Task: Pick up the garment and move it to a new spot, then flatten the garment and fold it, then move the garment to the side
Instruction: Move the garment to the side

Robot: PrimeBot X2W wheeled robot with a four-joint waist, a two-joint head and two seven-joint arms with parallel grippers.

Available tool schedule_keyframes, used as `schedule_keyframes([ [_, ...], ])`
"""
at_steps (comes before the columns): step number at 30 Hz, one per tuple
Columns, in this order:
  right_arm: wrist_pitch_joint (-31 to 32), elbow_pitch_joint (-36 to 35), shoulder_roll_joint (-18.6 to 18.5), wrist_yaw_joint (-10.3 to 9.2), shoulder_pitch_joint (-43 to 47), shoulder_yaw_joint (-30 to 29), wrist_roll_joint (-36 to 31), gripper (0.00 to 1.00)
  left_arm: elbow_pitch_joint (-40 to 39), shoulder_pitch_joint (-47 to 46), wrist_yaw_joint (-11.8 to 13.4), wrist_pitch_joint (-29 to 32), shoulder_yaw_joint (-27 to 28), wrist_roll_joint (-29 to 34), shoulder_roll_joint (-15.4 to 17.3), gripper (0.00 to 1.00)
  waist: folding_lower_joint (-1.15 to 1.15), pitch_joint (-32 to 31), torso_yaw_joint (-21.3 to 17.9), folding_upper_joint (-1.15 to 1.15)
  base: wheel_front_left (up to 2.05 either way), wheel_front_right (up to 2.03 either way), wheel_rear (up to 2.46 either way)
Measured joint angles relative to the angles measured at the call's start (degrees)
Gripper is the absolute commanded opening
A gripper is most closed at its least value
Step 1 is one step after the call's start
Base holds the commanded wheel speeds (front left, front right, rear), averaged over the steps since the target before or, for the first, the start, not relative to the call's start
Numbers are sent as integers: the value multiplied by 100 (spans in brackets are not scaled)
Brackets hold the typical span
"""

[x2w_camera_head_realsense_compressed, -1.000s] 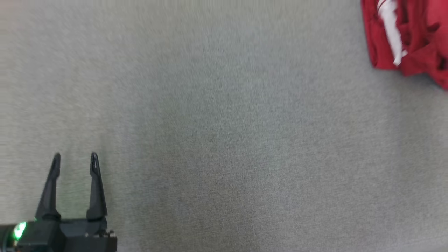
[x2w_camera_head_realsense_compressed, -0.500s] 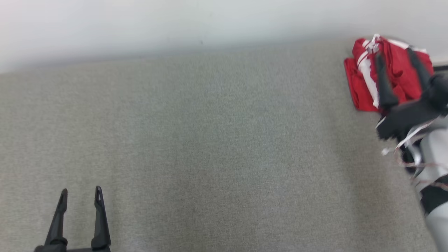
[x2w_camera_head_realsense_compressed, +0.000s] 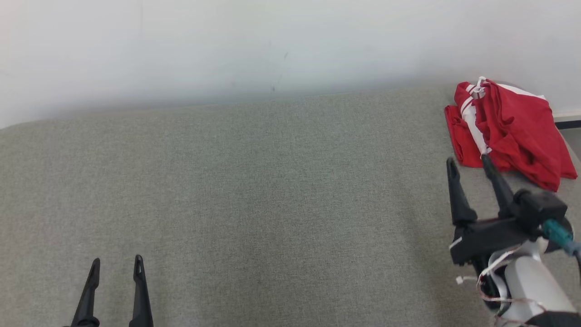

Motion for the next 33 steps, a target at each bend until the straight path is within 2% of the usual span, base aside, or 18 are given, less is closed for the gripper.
schedule_keyframes([
  [22, -56, -790, 988, 0, 1932, -349, -180, 100, 505, -22, -66, 0, 20, -35, -56, 100, 0, -411, 9, 0, 0, 0, 0],
  [33, -62, -1202, 1188, 0, 2262, -292, -370, 100, 746, 15, -58, 1, 85, -8, -64, 100, 1, -591, 113, 0, 0, 0, 0],
])
